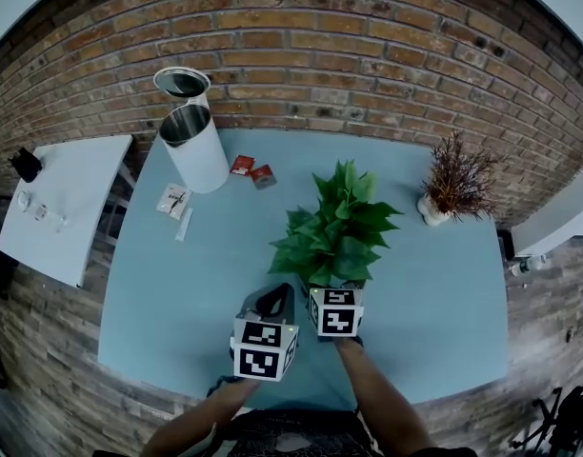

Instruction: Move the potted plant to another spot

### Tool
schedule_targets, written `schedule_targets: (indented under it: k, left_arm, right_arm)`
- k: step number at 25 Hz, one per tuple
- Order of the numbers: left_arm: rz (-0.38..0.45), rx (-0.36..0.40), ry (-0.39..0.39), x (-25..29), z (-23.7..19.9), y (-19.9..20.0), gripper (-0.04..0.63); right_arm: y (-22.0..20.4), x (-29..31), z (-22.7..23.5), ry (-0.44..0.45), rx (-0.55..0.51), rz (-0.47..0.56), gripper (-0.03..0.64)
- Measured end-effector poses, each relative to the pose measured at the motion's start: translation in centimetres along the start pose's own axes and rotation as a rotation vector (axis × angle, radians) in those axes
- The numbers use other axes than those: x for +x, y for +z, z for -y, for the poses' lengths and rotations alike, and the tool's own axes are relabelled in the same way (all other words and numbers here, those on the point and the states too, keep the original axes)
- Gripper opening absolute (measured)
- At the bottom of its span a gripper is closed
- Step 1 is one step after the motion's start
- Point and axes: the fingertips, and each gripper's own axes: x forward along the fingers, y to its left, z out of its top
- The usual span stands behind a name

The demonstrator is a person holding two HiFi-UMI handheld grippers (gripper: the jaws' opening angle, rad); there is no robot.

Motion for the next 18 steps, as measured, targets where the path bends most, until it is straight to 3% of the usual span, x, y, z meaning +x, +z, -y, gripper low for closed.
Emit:
schedule_targets:
  k: [18]
  left_arm:
    - [-0.012, -0.006, 0.031, -0.3, -1.4, -0.4, -0.002]
  right_arm:
    - [0.3, 1.9, 0.7, -0.029, -0.004, -0.009, 0.499]
